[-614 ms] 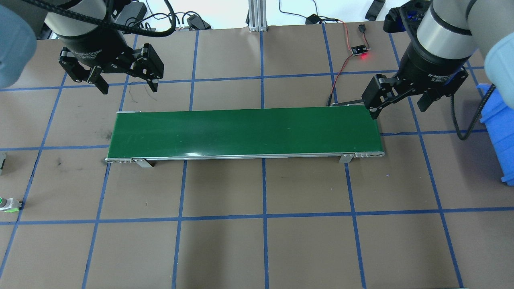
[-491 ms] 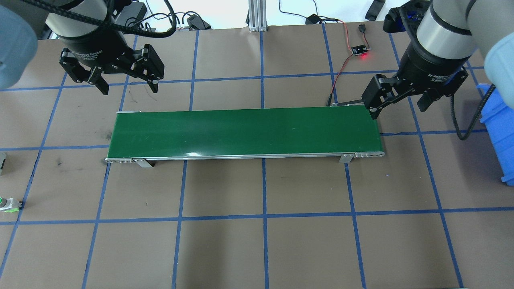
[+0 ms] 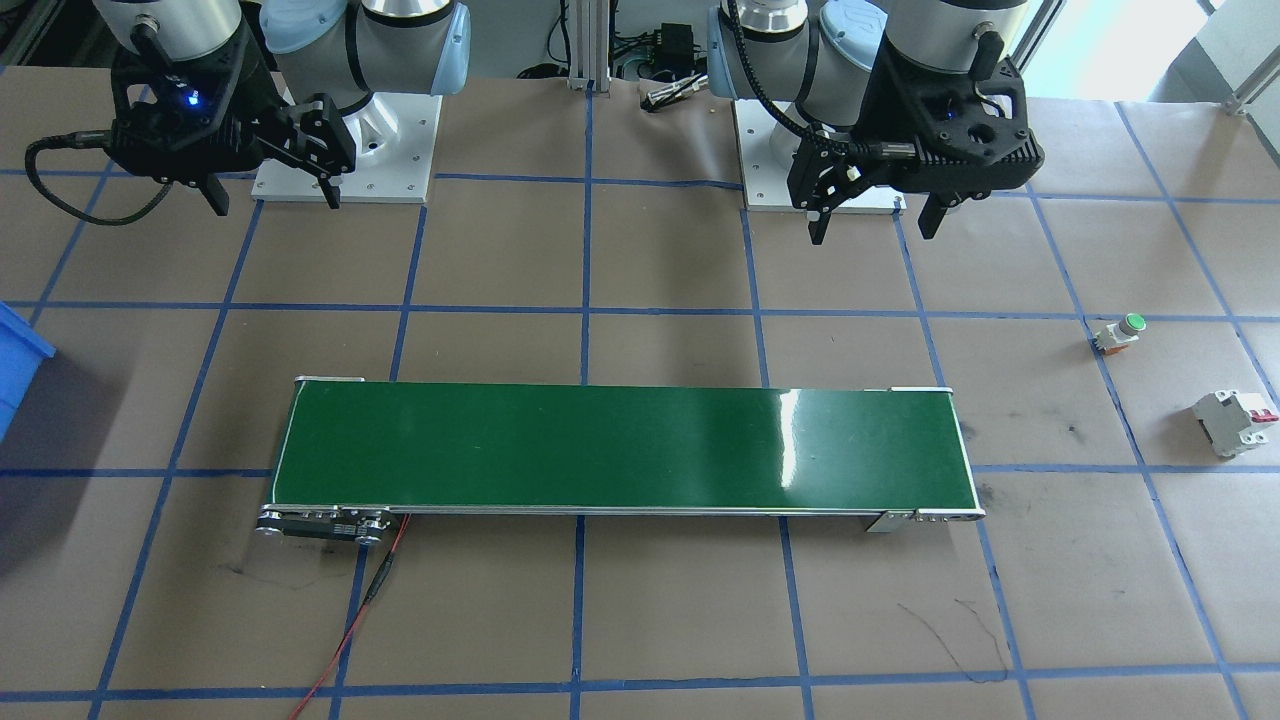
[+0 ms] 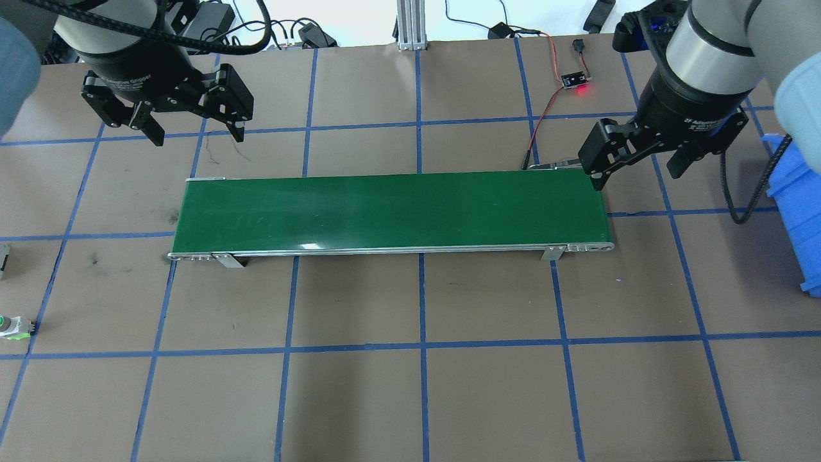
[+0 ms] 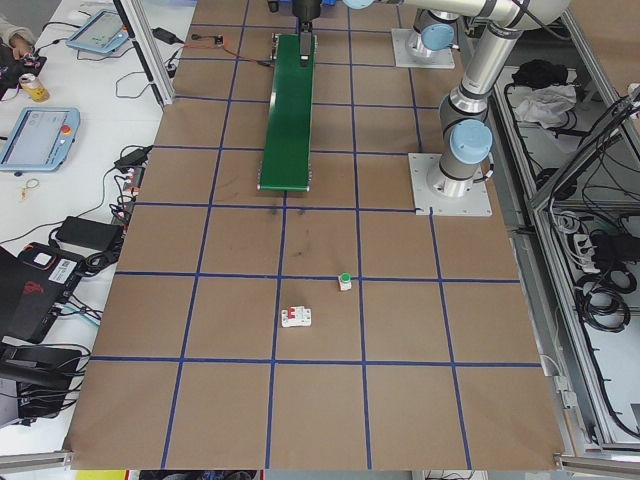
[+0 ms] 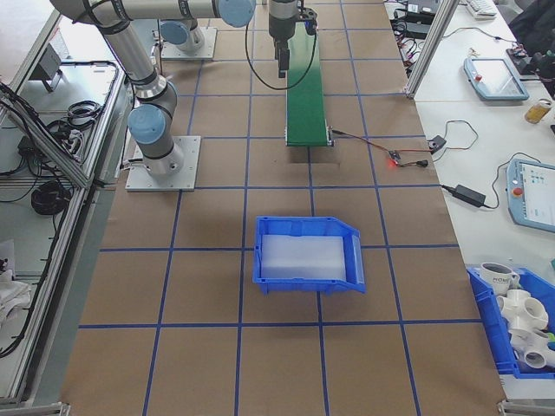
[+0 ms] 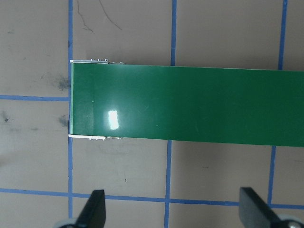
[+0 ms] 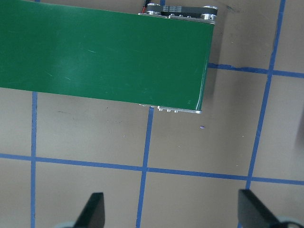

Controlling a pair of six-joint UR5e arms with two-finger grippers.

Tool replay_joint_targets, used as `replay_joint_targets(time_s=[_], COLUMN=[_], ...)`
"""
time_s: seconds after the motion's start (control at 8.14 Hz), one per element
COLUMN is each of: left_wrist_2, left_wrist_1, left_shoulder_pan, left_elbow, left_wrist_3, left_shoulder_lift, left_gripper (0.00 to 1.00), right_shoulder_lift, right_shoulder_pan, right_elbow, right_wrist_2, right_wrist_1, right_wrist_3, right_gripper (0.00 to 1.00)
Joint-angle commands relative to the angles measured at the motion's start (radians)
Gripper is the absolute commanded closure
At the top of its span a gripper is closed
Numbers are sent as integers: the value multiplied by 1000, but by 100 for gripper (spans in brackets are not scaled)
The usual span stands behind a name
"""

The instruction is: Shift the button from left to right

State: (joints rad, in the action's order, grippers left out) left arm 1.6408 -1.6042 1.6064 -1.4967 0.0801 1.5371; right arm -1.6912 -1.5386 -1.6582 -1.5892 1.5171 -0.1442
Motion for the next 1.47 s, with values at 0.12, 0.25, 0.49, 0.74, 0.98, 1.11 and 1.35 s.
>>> replay_joint_targets(time_s=[0.12, 0.25, 0.49, 0.74, 0.98, 1.11, 1.35], left_wrist_2=[2, 1, 2, -1, 1, 7, 14], left_wrist_1=[17, 10, -6, -8, -8, 16, 189], left_shoulder_pan=[-156, -246, -453, -683, -904, -959, -982], left_elbow=[4, 6, 6, -10, -69, -123, -181], left_wrist_3=[0, -2, -113, -335, -515, -669, -869], left_shoulder_lift=[-28, -32, -35, -8, 64, 111, 156], left_gripper=[0, 0, 0, 0, 0, 0, 0], right_shoulder_lift=[-1, 1, 1, -1, 1, -1, -1], right_shoulder_pan=[0, 0, -1, 0, 0, -1, -1], right_elbow=[0, -2, -2, 0, 0, -3, -3], right_wrist_2=[0, 0, 0, 0, -3, 6, 3], right_wrist_1=[0, 0, 0, 0, 0, 0, 0], right_wrist_3=[0, 0, 0, 0, 0, 3, 0], right_gripper=[0, 0, 0, 0, 0, 0, 0])
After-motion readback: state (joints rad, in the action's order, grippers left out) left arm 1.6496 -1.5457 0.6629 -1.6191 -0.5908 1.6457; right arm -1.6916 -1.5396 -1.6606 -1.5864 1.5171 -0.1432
